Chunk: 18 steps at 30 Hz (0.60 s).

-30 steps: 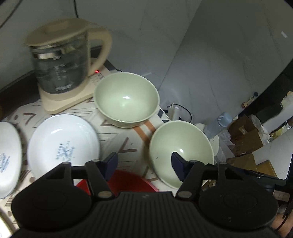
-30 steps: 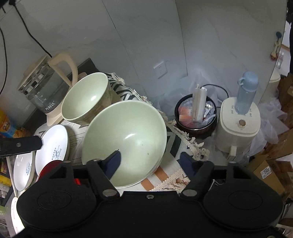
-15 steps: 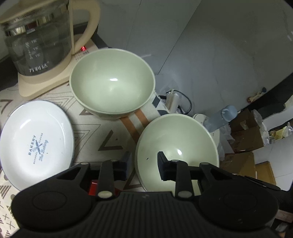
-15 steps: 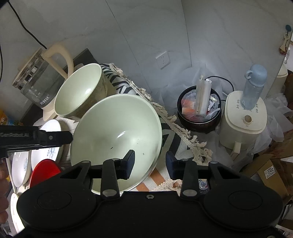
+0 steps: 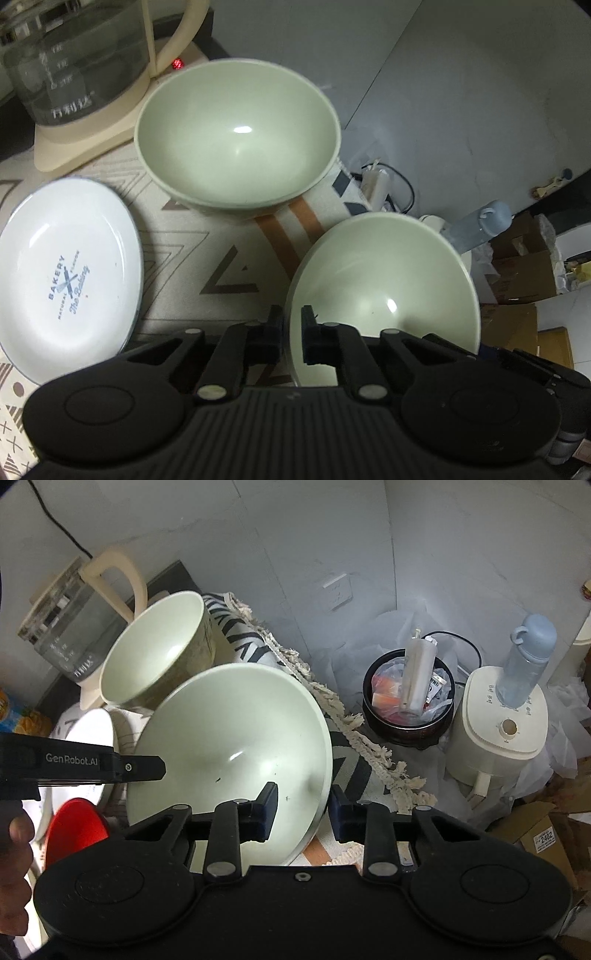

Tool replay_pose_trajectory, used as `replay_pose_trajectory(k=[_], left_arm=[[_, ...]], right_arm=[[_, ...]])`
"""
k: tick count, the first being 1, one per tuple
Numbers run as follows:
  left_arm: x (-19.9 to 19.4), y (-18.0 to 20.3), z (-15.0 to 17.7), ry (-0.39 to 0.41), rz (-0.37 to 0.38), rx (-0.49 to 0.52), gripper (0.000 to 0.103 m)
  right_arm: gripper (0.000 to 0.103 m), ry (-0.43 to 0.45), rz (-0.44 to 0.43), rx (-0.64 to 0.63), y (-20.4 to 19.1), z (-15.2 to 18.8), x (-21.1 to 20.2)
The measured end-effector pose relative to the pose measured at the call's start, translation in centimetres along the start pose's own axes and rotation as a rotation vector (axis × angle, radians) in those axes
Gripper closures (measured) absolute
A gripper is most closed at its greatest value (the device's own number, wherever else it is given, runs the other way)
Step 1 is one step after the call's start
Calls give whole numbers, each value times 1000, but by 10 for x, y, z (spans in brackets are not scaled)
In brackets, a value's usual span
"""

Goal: Organize plates and bowls
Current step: 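Lift and carry the large pale green bowl over the red bowl with both tools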

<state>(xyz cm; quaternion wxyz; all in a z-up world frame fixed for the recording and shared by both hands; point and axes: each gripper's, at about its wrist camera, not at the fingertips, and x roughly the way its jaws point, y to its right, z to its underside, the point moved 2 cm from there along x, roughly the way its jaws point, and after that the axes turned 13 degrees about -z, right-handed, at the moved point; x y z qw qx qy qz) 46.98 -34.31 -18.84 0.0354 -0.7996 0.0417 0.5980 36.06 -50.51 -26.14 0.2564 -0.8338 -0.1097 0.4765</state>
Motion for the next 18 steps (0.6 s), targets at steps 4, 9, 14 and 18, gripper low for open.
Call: replay_pose_trajectory(k=[4, 9, 14, 18], left_arm=[[5, -1, 1, -13, -10, -16, 99], [-2, -3, 1, 4, -5, -43, 99], [-22, -6, 1, 44, 16, -70, 99], [-40, -12, 1, 78, 34, -84, 99]], right_arm=[[83, -1, 12, -12, 2, 0, 3], [90, 18, -3, -15, 4, -3, -3], [91, 66, -12, -48, -4, -10, -16], [91, 98, -23, -58, -11, -17, -26]])
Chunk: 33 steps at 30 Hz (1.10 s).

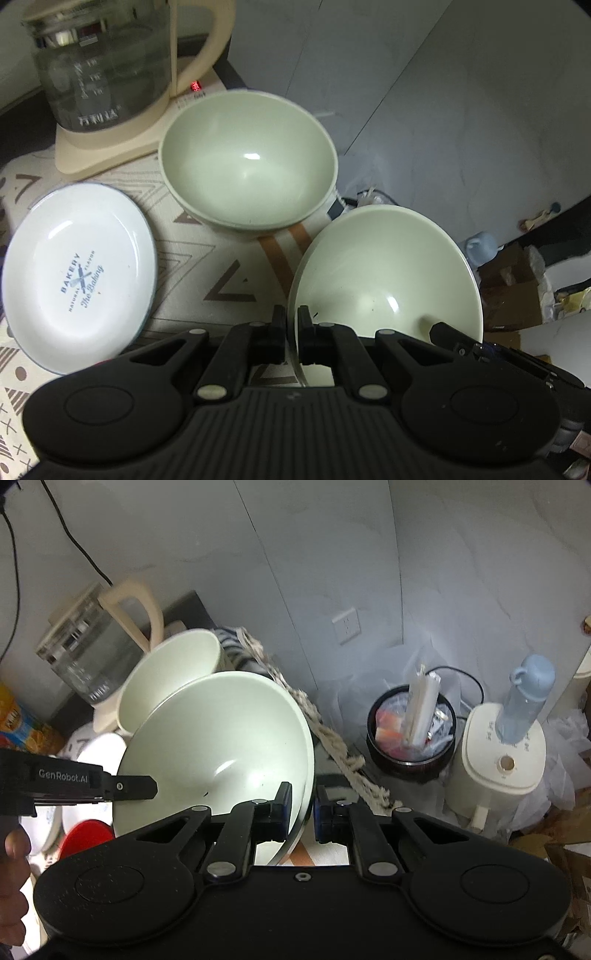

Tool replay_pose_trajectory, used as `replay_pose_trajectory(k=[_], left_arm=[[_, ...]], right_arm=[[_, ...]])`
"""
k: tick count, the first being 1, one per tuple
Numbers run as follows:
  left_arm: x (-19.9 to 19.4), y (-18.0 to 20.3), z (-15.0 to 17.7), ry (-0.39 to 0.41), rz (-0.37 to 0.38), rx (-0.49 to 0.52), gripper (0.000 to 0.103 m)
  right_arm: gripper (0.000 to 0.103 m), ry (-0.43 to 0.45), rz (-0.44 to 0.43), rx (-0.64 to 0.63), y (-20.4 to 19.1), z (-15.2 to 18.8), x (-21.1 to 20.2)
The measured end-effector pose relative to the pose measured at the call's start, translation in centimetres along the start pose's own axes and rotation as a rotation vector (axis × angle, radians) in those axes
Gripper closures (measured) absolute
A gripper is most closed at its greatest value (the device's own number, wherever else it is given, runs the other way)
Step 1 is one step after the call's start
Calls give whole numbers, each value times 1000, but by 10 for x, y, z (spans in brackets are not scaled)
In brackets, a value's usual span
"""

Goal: Organize plates and bowls
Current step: 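Lift and carry the large pale green bowl over the red bowl with both tools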

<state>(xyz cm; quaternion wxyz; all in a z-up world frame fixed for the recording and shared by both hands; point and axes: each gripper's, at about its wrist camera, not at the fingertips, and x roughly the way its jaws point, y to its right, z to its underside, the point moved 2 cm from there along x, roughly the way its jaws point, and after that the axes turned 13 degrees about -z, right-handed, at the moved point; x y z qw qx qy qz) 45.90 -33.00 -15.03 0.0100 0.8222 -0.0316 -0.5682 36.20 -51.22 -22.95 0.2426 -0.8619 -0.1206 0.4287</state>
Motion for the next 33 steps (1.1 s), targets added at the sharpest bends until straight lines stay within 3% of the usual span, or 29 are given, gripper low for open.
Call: replay_pose_trajectory(k=[11, 33], left_arm=[[-53, -40, 4, 89, 27, -49, 98], [-78, -125, 51, 94, 45, -147, 98]], right_arm=[[91, 74, -33, -47, -46, -6, -24], [91, 57, -47, -139, -127, 28, -26]])
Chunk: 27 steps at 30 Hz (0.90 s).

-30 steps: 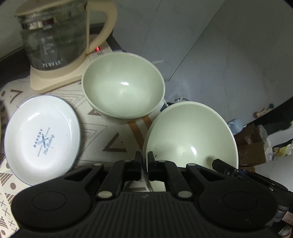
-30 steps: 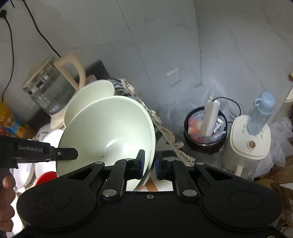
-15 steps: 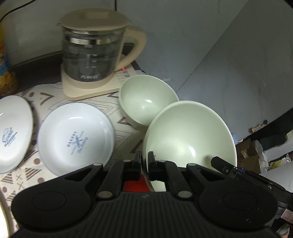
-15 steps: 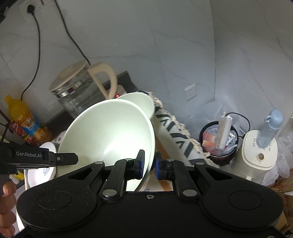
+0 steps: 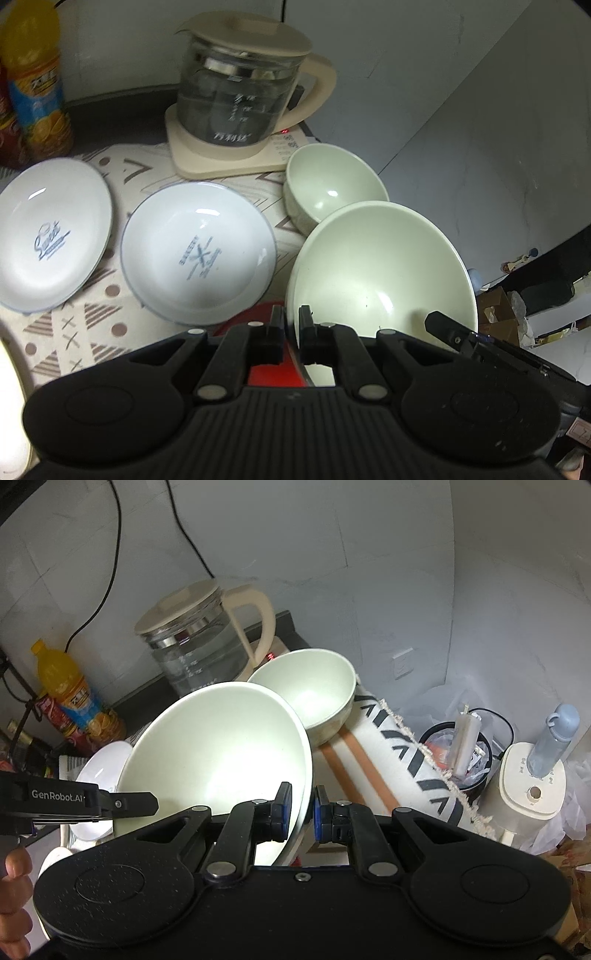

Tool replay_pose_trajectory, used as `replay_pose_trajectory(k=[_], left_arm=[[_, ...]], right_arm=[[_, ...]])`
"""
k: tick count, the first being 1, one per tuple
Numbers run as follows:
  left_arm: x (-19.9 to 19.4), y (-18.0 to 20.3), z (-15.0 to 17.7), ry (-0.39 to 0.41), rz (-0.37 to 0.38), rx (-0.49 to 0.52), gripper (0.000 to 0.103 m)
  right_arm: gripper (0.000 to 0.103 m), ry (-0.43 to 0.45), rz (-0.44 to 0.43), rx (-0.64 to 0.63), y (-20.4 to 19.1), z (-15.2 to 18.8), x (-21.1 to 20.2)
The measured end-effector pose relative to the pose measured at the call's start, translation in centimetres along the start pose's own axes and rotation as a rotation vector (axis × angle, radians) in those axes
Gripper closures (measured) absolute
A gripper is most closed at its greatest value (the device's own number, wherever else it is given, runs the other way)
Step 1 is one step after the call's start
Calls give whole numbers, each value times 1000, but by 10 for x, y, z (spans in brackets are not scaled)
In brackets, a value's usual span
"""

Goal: Organize plates and bowls
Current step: 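Lift and carry the large pale green bowl over the red bowl with both tools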

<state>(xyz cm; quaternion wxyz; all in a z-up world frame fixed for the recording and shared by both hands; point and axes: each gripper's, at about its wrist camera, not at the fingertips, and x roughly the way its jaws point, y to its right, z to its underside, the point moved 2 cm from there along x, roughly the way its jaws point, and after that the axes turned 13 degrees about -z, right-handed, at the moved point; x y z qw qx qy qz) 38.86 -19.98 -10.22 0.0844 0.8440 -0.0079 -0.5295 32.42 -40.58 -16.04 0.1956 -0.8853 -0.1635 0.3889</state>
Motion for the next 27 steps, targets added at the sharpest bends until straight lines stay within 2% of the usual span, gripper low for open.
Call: replay_pose_trajectory(k=[11, 18, 27], left_arm=[[5, -30, 27, -46, -2, -51, 98], [18, -44, 38, -106, 3, -86, 98], [37, -44, 49, -186, 40, -97, 96]], right_arm=[[91, -43, -1, -38, -22, 21, 6], [91, -59, 2, -53, -27, 27, 15], [91, -52, 28, -23, -19, 28, 19]])
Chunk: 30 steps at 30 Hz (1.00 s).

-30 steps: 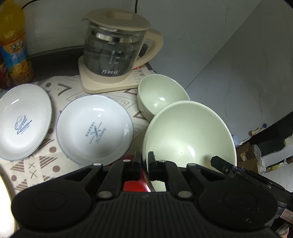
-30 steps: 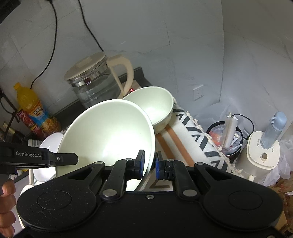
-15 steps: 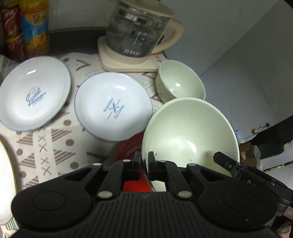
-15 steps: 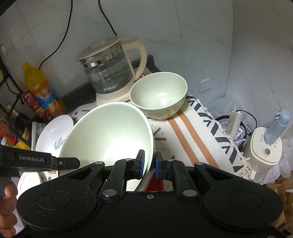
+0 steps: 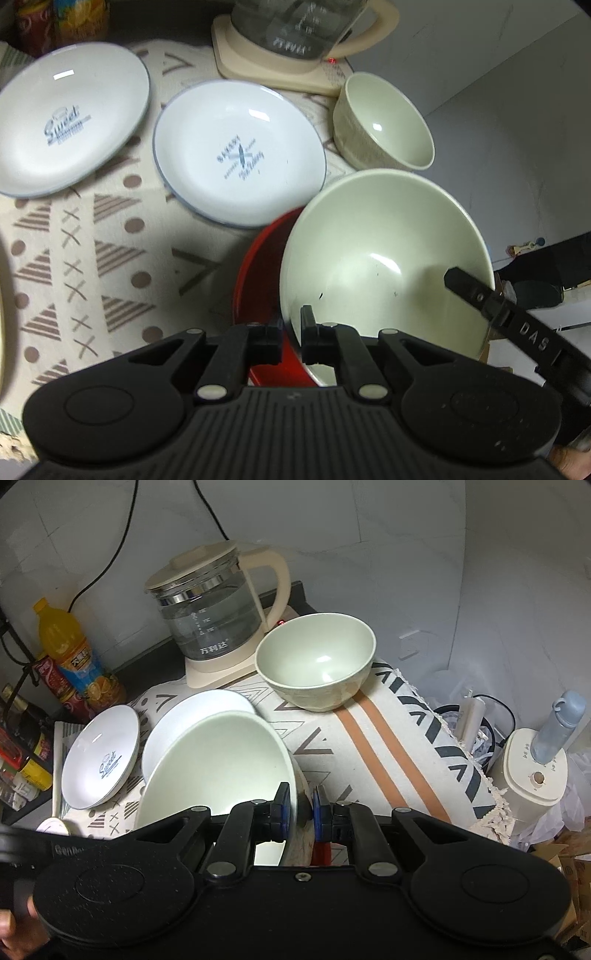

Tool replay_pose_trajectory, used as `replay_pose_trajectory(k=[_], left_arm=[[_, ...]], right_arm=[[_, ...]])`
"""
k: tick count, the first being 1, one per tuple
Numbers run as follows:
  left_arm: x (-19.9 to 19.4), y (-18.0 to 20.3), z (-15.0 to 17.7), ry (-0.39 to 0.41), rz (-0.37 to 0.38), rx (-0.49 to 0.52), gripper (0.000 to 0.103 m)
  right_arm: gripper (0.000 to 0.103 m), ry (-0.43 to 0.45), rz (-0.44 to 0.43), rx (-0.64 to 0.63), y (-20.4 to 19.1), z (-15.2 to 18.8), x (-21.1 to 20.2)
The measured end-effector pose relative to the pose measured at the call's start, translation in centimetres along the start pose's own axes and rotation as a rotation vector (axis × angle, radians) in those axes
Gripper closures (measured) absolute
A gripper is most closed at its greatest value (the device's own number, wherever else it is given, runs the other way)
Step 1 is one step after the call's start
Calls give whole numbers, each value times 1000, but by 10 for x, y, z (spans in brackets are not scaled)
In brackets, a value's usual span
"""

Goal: Organize plates and bowls
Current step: 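Lift and carry the large pale green bowl over the red bowl with both tools, then lower the large green bowl into the red bowl and open both tools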

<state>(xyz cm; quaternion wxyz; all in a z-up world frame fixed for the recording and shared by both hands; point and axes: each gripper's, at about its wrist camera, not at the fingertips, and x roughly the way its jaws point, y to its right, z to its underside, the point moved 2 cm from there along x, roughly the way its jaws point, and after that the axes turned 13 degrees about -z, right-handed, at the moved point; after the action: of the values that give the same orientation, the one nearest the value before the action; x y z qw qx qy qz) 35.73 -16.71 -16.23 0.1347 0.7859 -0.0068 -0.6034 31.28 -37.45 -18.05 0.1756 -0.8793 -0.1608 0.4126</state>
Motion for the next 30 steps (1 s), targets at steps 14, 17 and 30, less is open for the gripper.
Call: replay_pose_trajectory(k=[14, 17, 30], left_arm=[[3, -3, -1, -44, -39, 22, 93], [-6, -12, -3, -40, -20, -17, 82], [-8, -33, 1, -1, -48, -96, 61]], right_arm=[[91, 20, 3, 13, -2, 1, 12], [91, 15, 2, 4, -3, 1, 13], [91, -24, 10, -12, -6, 11, 21]])
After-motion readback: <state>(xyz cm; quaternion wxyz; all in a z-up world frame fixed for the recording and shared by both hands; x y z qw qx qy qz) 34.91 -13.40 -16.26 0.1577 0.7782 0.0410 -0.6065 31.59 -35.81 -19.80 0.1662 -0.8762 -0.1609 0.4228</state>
